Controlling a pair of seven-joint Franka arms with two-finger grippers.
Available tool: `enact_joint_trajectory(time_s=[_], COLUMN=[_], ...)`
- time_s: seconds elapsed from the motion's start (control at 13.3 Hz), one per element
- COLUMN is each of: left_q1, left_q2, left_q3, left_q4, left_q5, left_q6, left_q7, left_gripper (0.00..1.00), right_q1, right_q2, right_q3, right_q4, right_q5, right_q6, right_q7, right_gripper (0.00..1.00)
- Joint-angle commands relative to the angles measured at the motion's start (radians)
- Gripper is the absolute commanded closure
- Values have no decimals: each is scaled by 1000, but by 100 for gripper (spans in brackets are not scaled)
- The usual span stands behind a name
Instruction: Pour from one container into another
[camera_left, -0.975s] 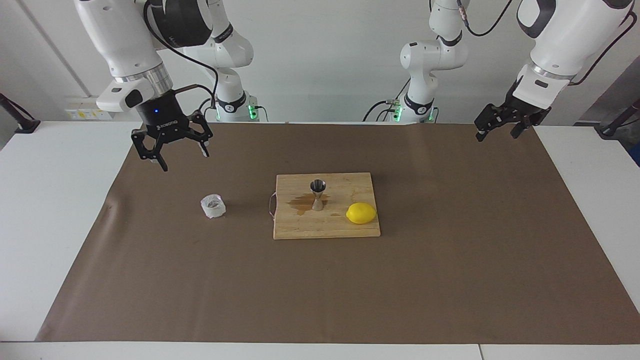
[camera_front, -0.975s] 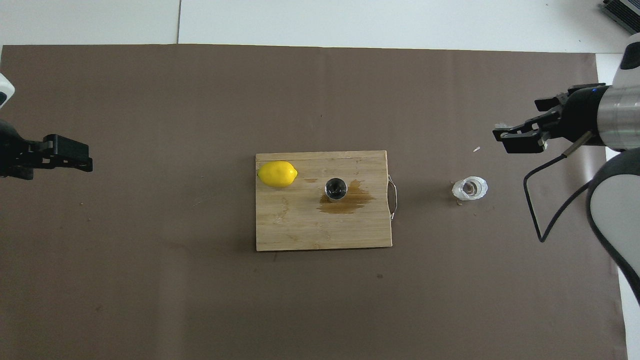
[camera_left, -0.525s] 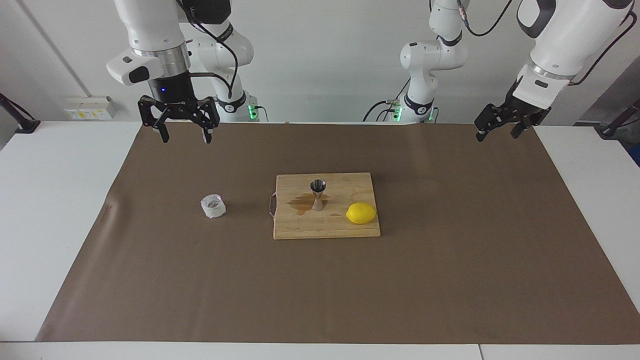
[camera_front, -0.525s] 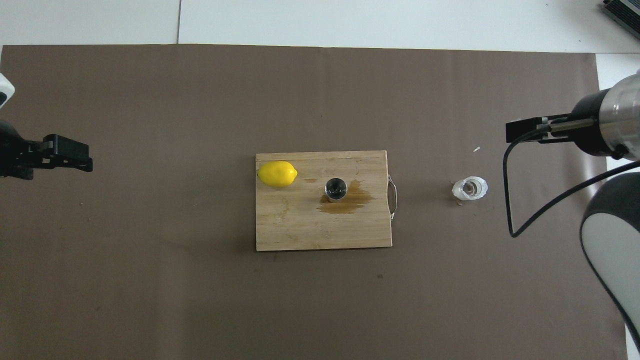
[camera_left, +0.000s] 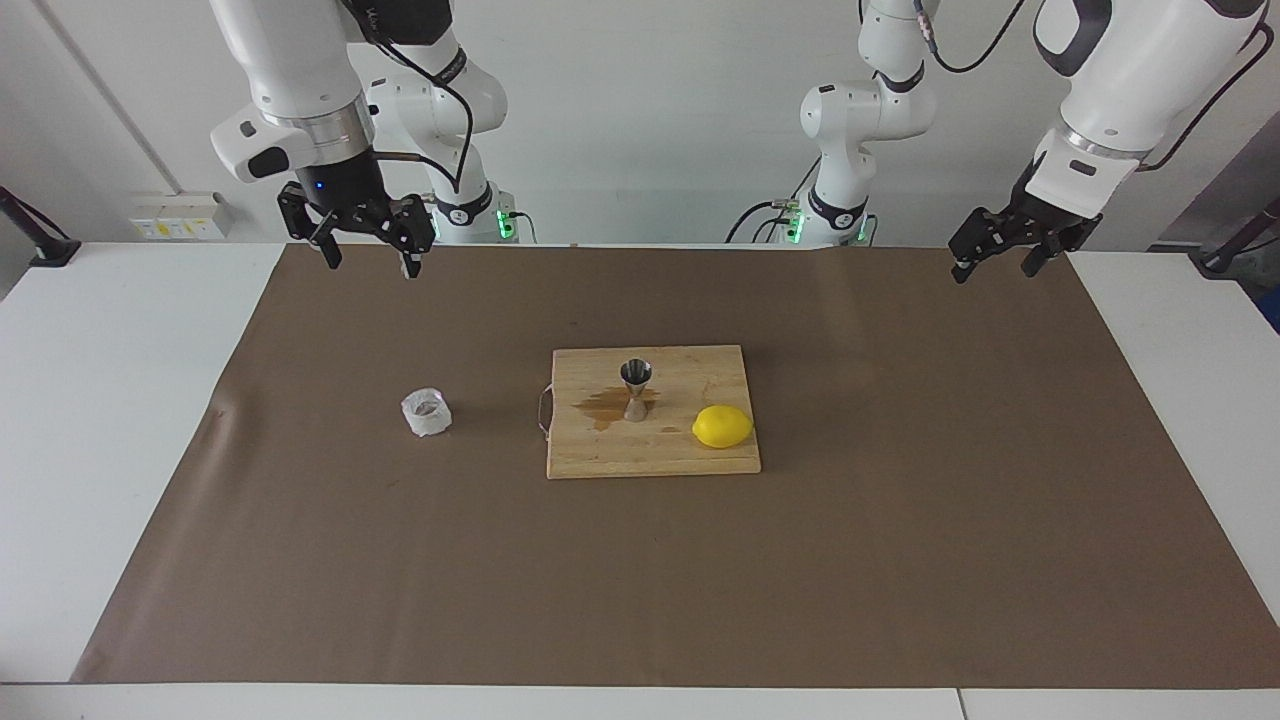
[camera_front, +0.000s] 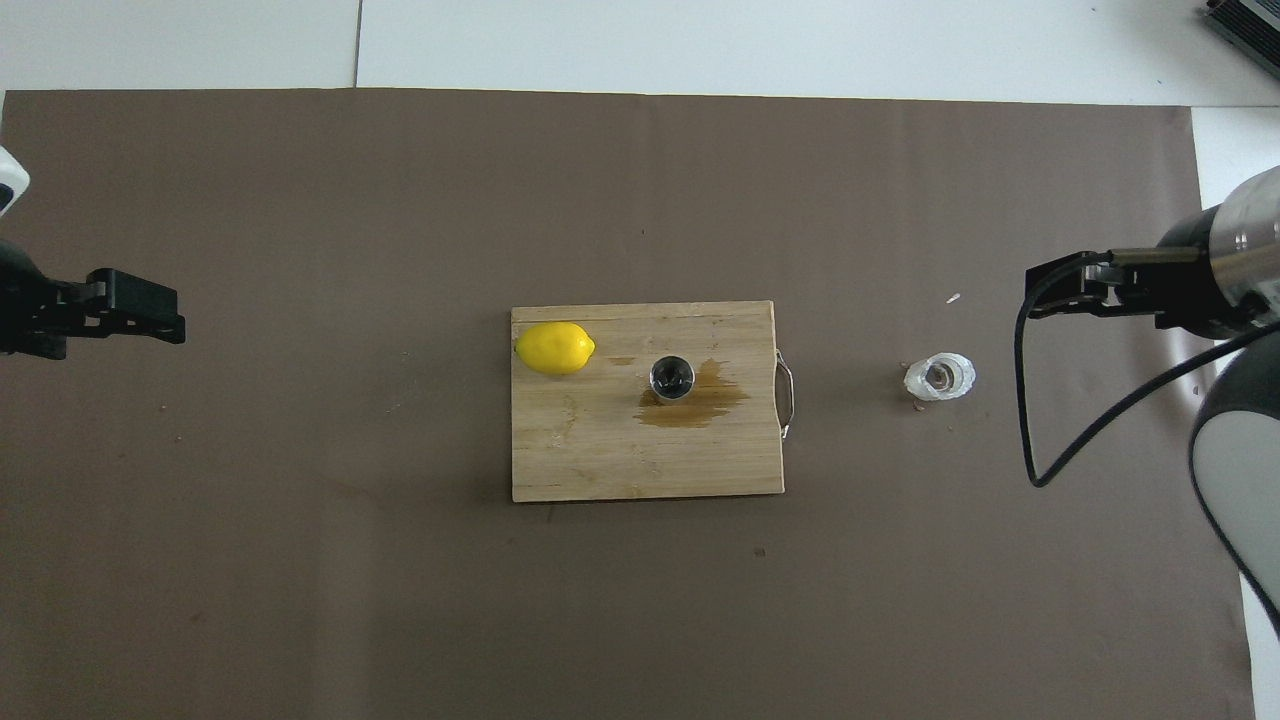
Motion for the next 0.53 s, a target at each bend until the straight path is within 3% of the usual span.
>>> enact_joint_trajectory(time_s=[0.0, 0.45], left_q1=[-10, -10], left_q2=[-27, -27], left_q3=[11, 11], left_q4=[-24, -24], left_q5=[13, 13], left_q6=[-7, -7], left_q7=[4, 4], left_gripper=[0, 0], right_q1=[-16, -38], right_q2=[-13, -13], right_q3=[3, 1], right_q4=[-20, -23], right_q5=[29, 29], right_q6=[-2, -7], right_q7=[-39, -84], right_gripper=[0, 0])
